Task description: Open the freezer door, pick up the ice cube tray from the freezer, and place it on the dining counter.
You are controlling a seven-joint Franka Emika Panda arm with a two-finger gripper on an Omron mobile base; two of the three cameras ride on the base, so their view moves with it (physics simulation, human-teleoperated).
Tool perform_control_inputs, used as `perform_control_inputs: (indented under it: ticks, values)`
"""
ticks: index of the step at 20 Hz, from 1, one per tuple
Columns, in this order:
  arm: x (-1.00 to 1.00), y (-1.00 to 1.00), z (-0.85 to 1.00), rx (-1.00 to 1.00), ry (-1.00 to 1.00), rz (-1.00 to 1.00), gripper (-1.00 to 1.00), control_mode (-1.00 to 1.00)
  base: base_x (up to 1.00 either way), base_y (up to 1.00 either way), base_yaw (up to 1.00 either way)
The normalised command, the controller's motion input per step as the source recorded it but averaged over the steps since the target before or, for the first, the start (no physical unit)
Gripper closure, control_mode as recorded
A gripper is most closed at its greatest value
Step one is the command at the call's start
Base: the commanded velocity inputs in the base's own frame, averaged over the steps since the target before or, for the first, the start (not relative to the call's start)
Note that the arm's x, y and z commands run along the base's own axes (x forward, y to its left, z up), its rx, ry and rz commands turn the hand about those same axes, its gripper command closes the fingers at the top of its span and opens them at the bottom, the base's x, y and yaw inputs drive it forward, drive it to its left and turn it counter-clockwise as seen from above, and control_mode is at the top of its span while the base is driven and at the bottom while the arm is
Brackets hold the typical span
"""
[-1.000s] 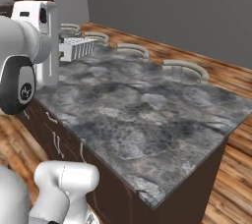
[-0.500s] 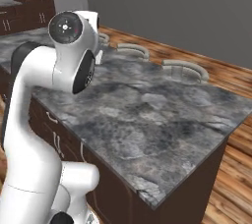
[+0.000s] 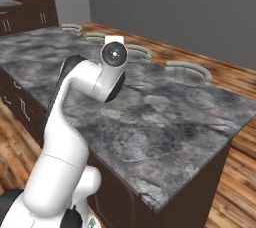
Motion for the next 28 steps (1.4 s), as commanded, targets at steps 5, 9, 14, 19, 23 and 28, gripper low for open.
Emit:
perform_control_inputs:
  ticks: [5,9,14,19,23,28]
  values:
    - [0.88,-0.01,-0.93,-0.12,-0.05,0.01,1.0,-1.0,0.0,0.0,0.0]
    - [0.82,0.0,-0.81,-0.15,0.0,-0.02,1.0,-1.0,0.0,0.0,0.0]
    - [0.79,0.0,-0.5,-0.15,0.0,-0.11,1.0,-1.0,0.0,0.0,0.0]
    - [0.81,-0.01,-0.34,-0.04,0.01,-0.04,1.0,-1.0,0.0,0.0,0.0]
    - [0.6,-0.05,-0.07,0.02,0.16,0.0,1.0,-1.0,0.0,0.0,0.0]
    - [0.38,-0.17,0.0,0.07,0.2,0.0,1.0,-1.0,0.0,0.0,0.0]
